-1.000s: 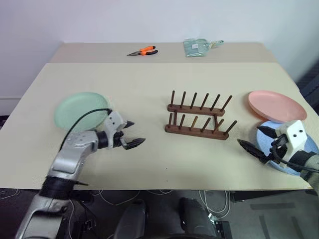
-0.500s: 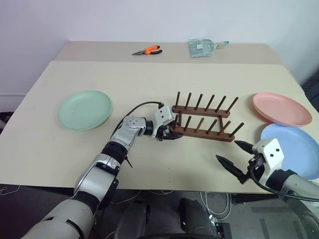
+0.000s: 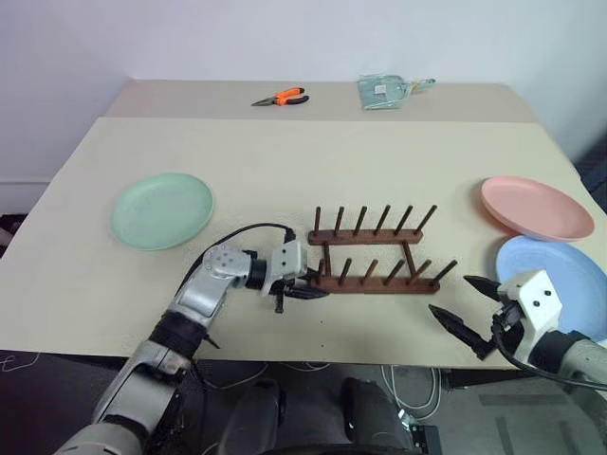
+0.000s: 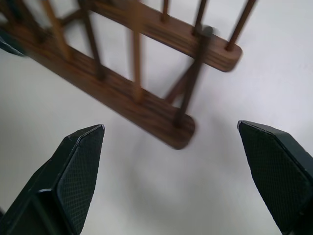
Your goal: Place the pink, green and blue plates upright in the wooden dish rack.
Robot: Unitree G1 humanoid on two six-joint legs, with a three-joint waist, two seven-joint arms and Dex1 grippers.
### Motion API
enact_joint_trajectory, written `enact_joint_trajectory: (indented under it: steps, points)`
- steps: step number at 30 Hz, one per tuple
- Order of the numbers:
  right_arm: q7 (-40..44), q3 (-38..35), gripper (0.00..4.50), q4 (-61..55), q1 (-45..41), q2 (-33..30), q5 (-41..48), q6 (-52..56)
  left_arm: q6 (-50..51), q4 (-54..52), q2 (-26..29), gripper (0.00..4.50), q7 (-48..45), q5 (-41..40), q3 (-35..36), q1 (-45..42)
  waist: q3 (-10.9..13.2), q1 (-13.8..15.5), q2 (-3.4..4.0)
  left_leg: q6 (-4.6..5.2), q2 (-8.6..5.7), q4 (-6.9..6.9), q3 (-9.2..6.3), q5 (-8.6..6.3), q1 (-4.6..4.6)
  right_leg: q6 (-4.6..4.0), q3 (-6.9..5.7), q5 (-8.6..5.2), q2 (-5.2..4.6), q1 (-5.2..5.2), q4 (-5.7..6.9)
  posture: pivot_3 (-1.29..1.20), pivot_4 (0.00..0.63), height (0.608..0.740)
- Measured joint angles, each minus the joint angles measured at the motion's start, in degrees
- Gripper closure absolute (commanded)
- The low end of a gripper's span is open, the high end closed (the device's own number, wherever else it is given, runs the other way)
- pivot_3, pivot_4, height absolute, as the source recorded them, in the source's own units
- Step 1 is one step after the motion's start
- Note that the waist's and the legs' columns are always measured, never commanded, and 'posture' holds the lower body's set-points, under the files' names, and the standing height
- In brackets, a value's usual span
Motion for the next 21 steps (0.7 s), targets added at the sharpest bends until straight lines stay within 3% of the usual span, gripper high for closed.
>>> enact_joint_trajectory:
  steps: [4, 5, 7, 9, 14, 15, 21]
  points:
    - [1.16, 0.07, 0.00, 1.27, 0.51, -0.87, -1.60, -0.81, 3.47, -1.86, 0.51, 1.19, 2.02, 0.61, -0.57, 0.35, 0.00, 0.04, 0.00, 0.00, -0.01, 0.02, 0.00, 0.00, 0.00, 0.01, 0.00, -0.01, 0.00, 0.01, 0.00, 0.00, 0.150, 0.740]
    - [1.37, 0.12, 0.26, 1.53, 0.76, -1.31, -2.25, -0.93, 3.81, -2.19, 0.55, 0.73, 3.14, 0.98, -0.62, 0.34, 0.00, 0.04, 0.00, 0.00, -0.01, 0.01, 0.00, 0.00, 0.00, 0.01, 0.00, -0.01, 0.00, 0.01, 0.00, 0.00, 0.150, 0.740]
    - [2.25, 0.21, 0.94, 1.50, 1.66, -1.76, -2.76, -1.07, 5.27, -3.35, 1.52, 0.71, 4.20, 0.85, -0.54, 0.71, -0.01, 0.00, 0.00, 0.00, 0.01, 0.00, 0.00, 0.00, 0.01, 0.01, -0.01, -0.01, 0.01, 0.00, 0.02, 0.00, 0.150, 0.740]
    - [3.32, 0.73, 1.89, 1.23, 3.71, -1.86, -3.29, -1.17, 8.26, -6.81, 4.54, 1.23, 3.84, -0.63, 0.91, 2.74, -0.08, -0.49, 0.01, 0.00, 0.05, -0.14, 0.01, 0.00, 0.08, 0.01, -0.01, -0.02, 0.03, -0.01, 0.03, 0.00, 0.150, 0.740]
    - [4.19, 7.62, 4.49, 0.86, 4.55, -2.18, -6.13, -1.71, 19.79, -18.88, 11.74, 3.72, 0.90, -7.68, 3.52, 10.58, -0.21, -1.97, 0.20, 0.00, 0.10, -0.14, 0.03, -0.01, 0.08, -0.02, 0.00, -0.05, -0.01, -0.02, 0.03, 0.00, 0.150, 0.740]
    - [4.13, 9.43, 4.50, 0.88, 4.17, -2.23, -6.93, -2.07, 21.46, -20.58, 11.52, 4.19, 0.99, -8.53, 2.96, 11.85, -0.21, -1.86, 0.21, 0.00, 0.09, -0.11, 0.02, -0.01, 0.06, -0.02, 0.00, -0.05, -0.03, -0.02, 0.03, 0.00, 0.150, 0.740]
    - [-1.03, 17.94, 4.50, 4.41, -6.51, -1.38, -13.64, -2.53, 27.06, -26.07, 7.01, 4.19, 8.16, -9.05, -0.72, 14.12, -0.22, -1.28, 0.13, -0.01, 0.02, 0.02, -0.04, -0.01, -0.02, -0.03, -0.01, -0.06, -0.05, 0.02, -0.03, 0.00, 0.150, 0.740]
